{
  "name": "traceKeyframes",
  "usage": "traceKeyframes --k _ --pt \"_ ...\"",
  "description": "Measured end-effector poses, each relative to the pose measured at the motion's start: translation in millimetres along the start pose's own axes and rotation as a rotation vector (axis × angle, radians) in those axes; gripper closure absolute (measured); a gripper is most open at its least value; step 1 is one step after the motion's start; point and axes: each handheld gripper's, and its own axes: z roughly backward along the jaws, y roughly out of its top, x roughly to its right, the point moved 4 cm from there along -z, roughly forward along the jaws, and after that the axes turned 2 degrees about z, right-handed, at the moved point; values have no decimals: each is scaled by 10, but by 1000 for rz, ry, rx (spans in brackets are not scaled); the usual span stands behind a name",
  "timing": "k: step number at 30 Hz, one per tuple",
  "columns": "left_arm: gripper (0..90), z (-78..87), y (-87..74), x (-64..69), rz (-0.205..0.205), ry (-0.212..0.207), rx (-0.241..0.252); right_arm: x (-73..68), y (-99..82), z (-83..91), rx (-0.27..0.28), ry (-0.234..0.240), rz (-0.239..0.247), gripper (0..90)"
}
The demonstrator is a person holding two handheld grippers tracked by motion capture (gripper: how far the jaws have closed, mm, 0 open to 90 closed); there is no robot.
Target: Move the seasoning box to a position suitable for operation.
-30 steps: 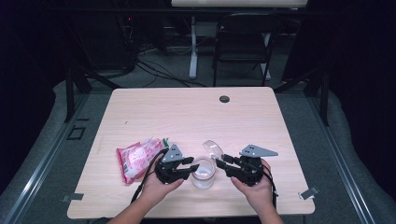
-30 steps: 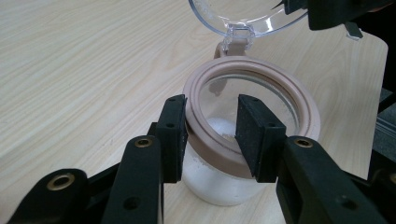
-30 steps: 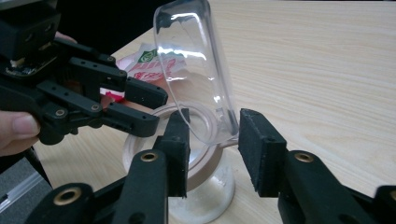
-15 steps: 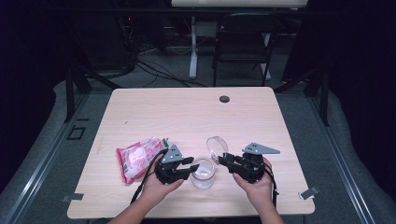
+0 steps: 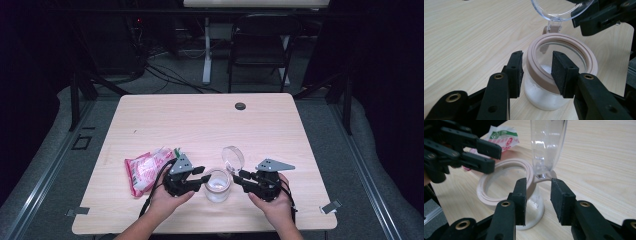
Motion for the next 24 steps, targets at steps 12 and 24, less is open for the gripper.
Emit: traceKeyframes --k 12,24 --pt "605 74 -12 -51 11 18 13 148 -101 -209 -55 -57 -22 732" --pt "604 353 -60 -250 70 90 56 230 -63 -352 -101 -30 -77 840"
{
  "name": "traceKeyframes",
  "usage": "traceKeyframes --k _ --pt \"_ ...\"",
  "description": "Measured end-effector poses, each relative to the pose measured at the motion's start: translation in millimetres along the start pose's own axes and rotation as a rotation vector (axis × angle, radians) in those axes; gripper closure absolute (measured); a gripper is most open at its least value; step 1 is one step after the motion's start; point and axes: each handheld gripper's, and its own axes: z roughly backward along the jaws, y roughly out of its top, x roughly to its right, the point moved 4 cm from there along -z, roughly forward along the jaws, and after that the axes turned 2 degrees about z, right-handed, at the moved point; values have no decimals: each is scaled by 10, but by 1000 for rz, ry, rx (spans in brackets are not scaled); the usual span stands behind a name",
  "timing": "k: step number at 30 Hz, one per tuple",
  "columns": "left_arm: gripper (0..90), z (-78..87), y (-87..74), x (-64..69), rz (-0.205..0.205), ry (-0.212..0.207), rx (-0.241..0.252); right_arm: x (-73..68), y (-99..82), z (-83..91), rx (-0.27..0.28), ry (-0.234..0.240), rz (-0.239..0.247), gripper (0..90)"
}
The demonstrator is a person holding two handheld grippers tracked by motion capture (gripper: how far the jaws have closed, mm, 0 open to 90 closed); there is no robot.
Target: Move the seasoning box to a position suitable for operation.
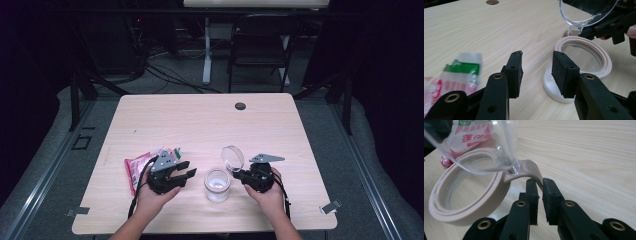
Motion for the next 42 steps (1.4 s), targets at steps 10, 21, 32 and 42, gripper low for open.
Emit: traceKeyframes --k 10,21,32,42 --pt "604 185 -59 -152 37 59 18 21 99 -113 17 47 -24 844" --pt "595 358 -84 -328 81 108 46 13 151 -143 -18 39 23 806" --pt "538 391 -135 -524 80 172 -2 -2 149 85 -88 -73 77 688" --pt "461 194 -159 -450 1 188 -88 93 41 112 -166 -109 56 601"
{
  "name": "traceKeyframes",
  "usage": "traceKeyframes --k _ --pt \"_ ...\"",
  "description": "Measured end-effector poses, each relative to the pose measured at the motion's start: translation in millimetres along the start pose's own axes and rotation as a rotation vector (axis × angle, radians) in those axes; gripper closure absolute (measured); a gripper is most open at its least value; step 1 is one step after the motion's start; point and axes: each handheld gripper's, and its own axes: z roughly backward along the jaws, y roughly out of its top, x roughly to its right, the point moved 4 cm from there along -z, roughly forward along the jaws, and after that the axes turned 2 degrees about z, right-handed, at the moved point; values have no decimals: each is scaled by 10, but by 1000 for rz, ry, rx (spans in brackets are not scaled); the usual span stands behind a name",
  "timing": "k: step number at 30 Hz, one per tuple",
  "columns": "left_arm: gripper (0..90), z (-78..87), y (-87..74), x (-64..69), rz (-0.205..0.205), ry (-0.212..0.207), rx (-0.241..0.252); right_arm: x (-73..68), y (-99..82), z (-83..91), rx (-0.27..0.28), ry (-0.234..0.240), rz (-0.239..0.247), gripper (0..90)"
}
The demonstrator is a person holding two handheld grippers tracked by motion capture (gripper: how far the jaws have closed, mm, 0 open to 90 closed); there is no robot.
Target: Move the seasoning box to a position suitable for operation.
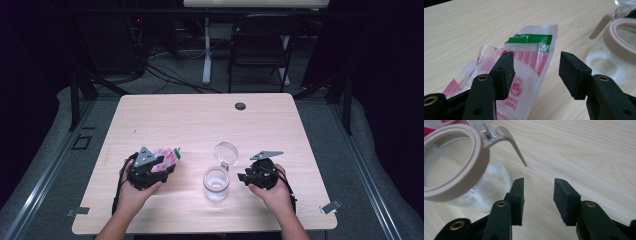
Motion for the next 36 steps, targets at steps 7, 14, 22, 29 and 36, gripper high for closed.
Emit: traceKeyframes --k 7,14,22,29,36 --pt "419 -215 -43 102 -116 87 -84 32 -87 36 -39 -41 -16 539" --pt "419 -342 -89 35 -139 158 -121 50 -135 63 -40 -58 -29 515" --pt "420 -481 -121 -41 -121 200 -155 51 -201 84 -54 -87 -19 514" --pt "449 -559 -149 -95 -128 252 -180 76 -209 120 -30 -95 -31 511" --pt "659 -567 -154 -136 -106 280 -185 91 -208 131 -19 -95 -42 512"
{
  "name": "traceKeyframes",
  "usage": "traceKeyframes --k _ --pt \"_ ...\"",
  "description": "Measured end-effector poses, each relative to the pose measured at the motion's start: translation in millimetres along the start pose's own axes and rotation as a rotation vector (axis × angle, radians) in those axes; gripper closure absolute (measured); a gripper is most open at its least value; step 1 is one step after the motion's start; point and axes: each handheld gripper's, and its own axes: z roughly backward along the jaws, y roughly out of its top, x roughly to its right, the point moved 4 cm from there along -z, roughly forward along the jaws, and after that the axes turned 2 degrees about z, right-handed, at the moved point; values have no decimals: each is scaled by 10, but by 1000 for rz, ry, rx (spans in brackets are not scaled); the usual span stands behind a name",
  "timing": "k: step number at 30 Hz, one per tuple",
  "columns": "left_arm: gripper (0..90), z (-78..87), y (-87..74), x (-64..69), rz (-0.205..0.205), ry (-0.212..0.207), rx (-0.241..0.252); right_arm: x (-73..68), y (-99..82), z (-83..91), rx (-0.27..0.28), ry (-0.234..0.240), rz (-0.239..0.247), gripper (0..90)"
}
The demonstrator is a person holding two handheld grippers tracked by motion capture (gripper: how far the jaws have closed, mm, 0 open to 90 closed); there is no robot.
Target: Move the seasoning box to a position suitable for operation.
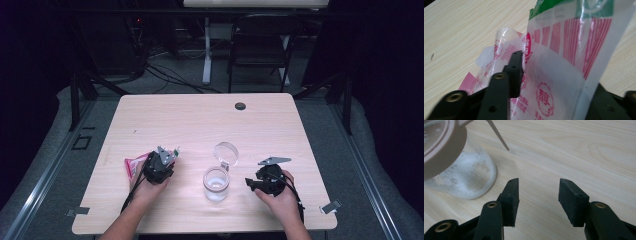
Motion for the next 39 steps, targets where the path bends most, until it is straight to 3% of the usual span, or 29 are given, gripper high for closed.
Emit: traceKeyframes --k 5,13,21,24,30,35,39 --pt "801 17 -1 -74 42 -8 -1 -8 -2 -10 -3 0 1 512" --pt "898 38 -13 -202 93 -57 6 -7 -3 -14 -1 1 1 512" --pt "900 43 -13 -262 148 -75 11 -7 -1 -15 8 1 -2 512" --pt "899 49 -15 -271 138 -91 16 -5 -2 -20 14 2 -11 510" --pt "841 56 1 -292 159 -130 41 2 -3 -19 12 1 -15 510" --pt "891 61 1 -303 156 -101 48 -3 -3 -19 15 3 -18 510" --pt "900 71 -3 -317 159 -111 61 0 -4 -21 15 3 -20 510"
